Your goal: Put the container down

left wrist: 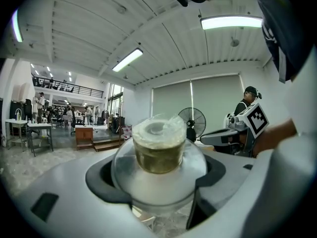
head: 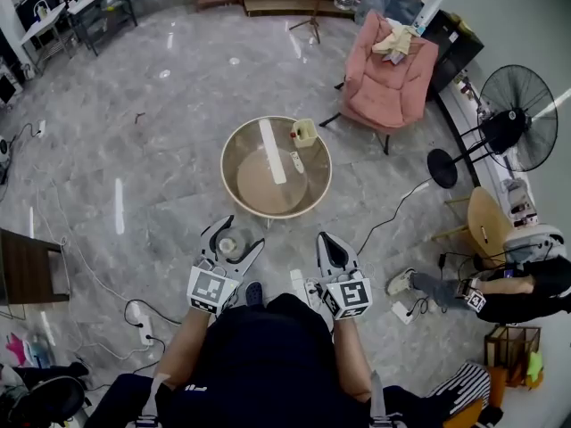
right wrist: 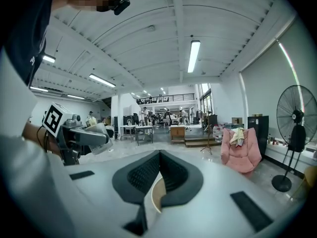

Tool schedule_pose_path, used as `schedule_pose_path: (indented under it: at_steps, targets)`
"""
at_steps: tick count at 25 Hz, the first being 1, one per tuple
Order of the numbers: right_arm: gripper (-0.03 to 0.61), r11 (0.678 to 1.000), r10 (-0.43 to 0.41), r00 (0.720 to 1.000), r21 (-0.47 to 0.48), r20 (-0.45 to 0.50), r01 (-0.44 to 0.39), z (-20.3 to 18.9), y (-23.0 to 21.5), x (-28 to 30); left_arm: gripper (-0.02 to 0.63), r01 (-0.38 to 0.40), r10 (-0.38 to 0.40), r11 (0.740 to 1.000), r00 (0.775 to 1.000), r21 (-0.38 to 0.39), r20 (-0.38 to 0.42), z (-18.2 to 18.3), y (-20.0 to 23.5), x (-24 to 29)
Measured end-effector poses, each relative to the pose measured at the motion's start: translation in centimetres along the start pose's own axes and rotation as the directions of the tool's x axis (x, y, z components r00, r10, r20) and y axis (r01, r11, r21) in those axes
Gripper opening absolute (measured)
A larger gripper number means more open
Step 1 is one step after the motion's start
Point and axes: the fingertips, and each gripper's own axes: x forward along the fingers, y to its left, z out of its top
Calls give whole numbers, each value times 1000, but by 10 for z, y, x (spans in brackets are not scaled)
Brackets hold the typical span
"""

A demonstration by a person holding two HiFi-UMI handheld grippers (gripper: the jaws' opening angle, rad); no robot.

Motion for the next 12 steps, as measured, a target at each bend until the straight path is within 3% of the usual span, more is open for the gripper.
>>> schedule_pose_path:
  at_steps: [12]
  targets:
    - [28,997,68,998,-31,4,-67,17,-9,22,339,-31,31,999,1000,-15,-4,6,1,11]
